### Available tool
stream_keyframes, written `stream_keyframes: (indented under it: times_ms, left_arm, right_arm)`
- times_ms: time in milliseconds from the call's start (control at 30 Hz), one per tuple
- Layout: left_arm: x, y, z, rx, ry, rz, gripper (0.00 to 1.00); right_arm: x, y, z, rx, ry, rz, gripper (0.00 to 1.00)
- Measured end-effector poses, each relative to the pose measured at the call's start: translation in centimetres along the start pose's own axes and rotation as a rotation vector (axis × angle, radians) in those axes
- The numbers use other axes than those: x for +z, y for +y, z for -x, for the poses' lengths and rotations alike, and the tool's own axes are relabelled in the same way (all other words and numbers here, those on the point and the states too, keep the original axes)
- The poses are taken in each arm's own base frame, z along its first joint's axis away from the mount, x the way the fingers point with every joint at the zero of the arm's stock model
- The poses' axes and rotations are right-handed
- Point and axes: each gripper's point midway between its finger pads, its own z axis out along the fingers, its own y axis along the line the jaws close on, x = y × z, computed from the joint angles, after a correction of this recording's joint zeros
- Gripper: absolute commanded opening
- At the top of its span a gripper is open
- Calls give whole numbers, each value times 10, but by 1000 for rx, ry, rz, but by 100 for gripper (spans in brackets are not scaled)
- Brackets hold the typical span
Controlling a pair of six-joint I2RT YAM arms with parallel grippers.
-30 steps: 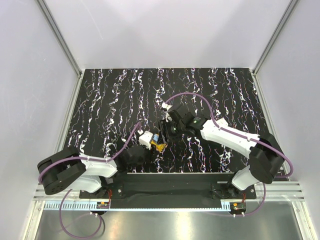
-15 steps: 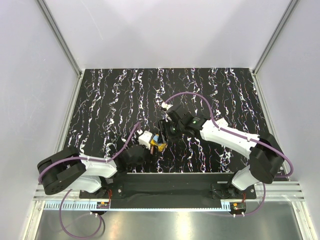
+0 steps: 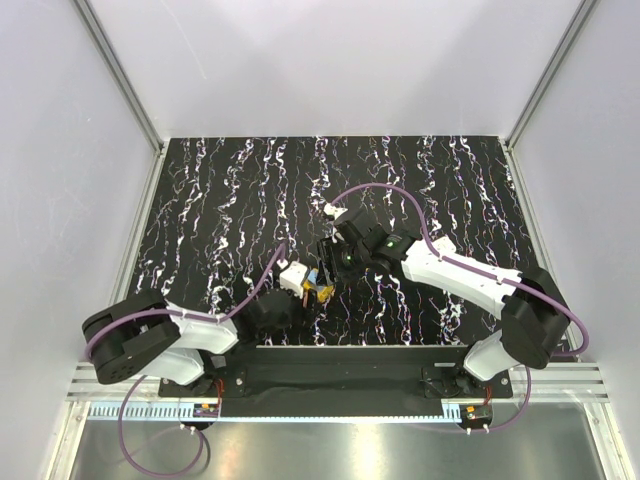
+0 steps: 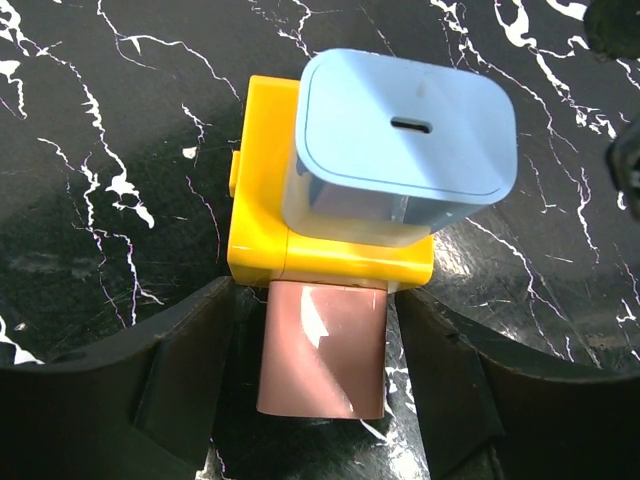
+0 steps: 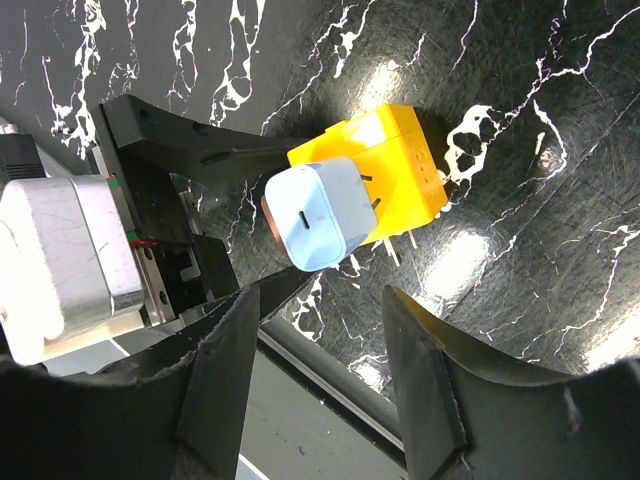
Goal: Pull the plug off the socket
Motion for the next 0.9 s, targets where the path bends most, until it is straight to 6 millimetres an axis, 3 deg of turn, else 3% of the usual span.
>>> stream_keyframes:
  times_ms: [400, 900]
  left_arm:
    - [3, -4, 9, -7, -33, -12, 75]
    - [8, -4, 9, 3, -49, -9, 31]
  right_arm:
    - [0, 0, 0, 0, 1, 1, 59]
    - [0, 0, 0, 0, 1, 1, 57]
